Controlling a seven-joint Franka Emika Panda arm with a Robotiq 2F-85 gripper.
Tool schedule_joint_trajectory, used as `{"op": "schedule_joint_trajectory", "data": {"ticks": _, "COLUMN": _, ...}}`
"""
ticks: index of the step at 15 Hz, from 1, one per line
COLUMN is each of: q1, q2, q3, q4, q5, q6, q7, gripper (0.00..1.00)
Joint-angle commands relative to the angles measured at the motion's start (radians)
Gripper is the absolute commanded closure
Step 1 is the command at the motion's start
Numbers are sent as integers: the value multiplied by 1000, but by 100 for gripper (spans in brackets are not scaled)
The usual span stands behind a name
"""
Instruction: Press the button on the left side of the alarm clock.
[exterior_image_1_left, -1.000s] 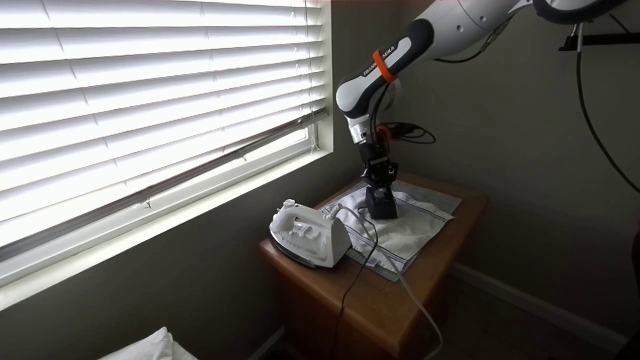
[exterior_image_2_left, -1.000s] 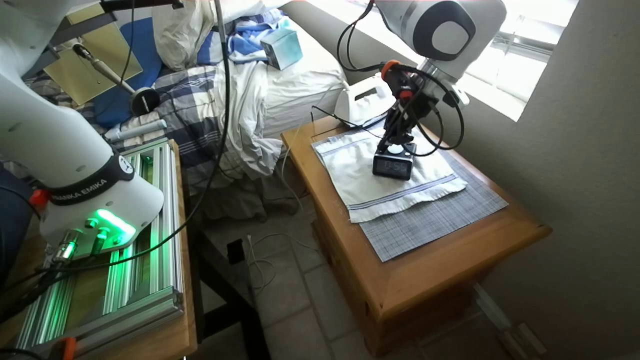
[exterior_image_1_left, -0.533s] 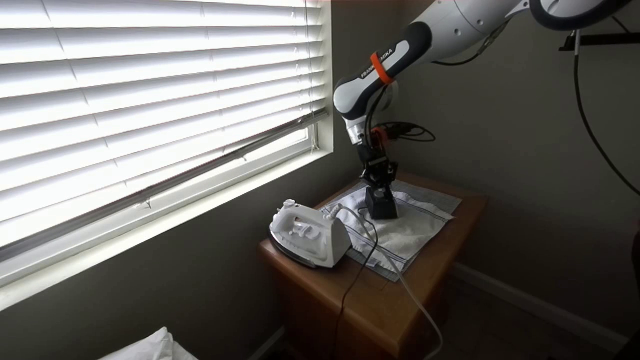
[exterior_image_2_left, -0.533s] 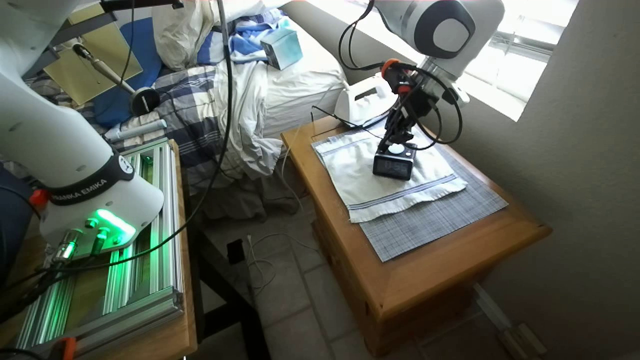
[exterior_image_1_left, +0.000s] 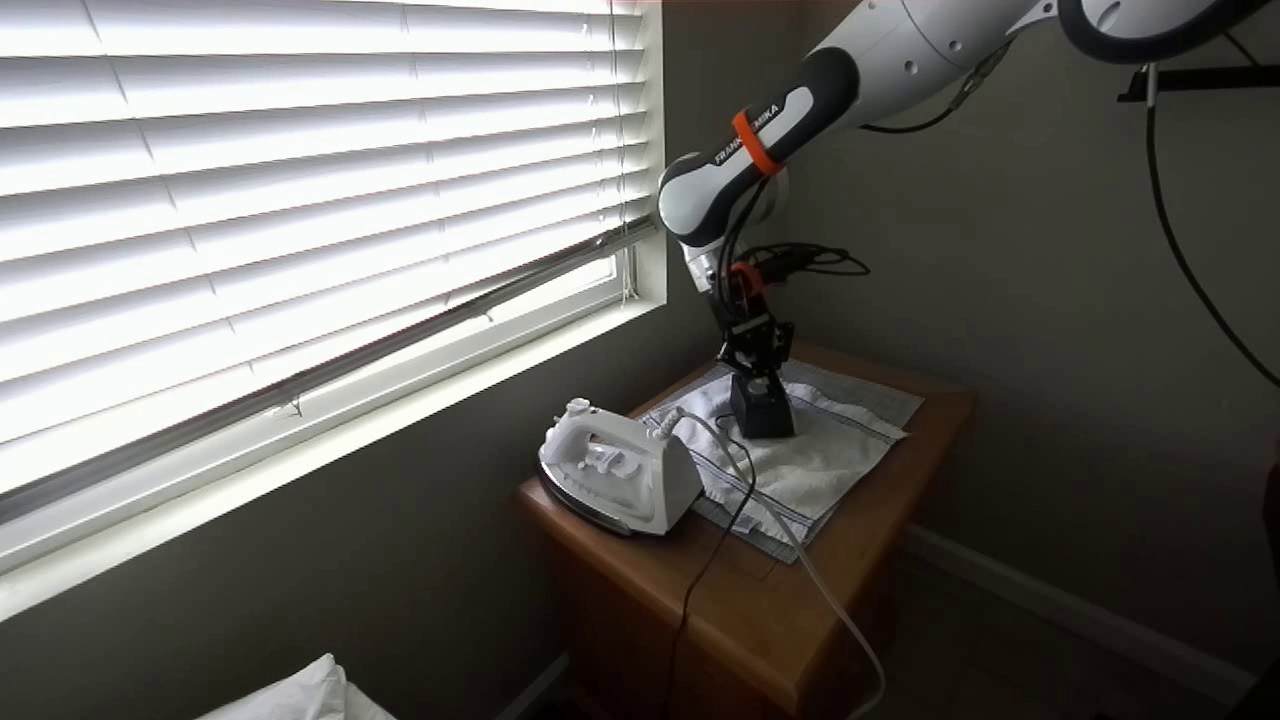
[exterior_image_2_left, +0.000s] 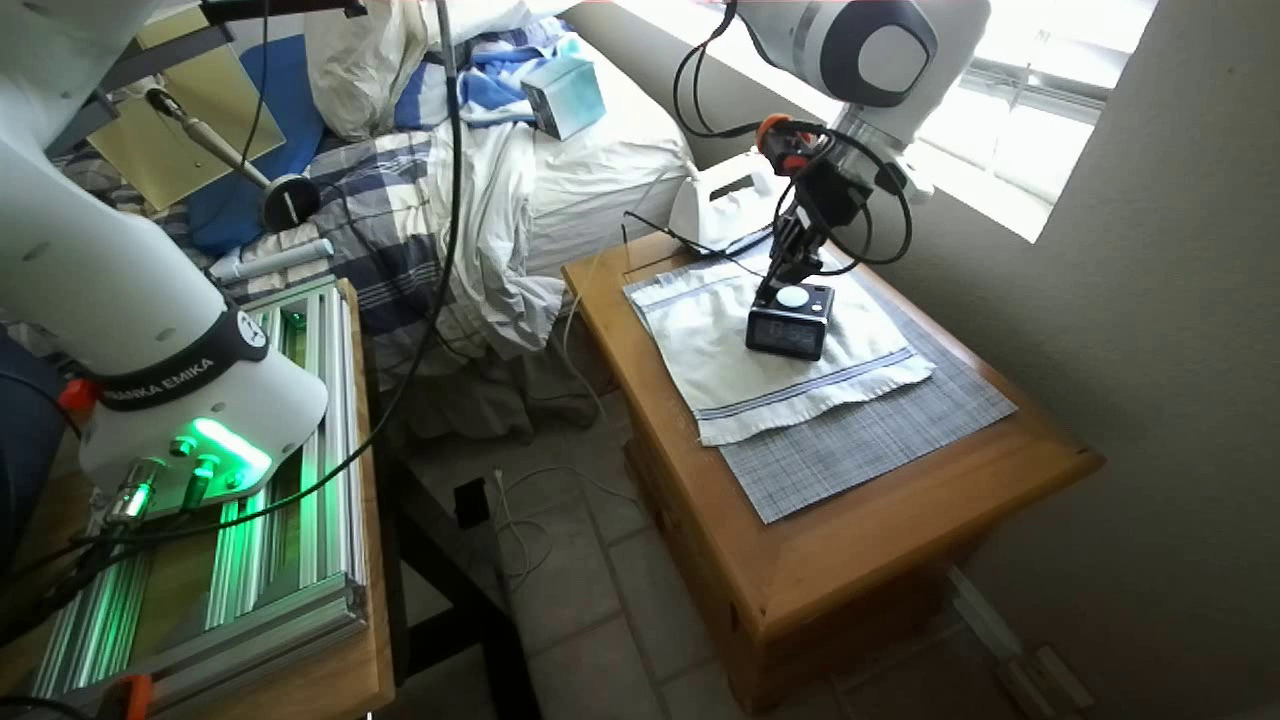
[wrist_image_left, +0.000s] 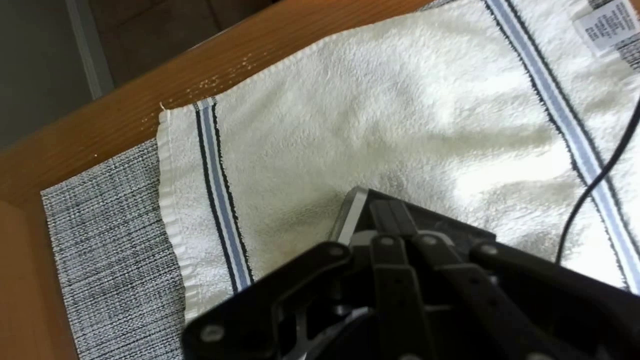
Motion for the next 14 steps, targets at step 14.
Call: {"op": "schedule_joint_trajectory", "data": {"ticks": 14, "q1": -2, "q2": 116, "q3": -13, "q4": 26, "q5": 2, "q6": 149, "q7": 116, "gripper": 100}}
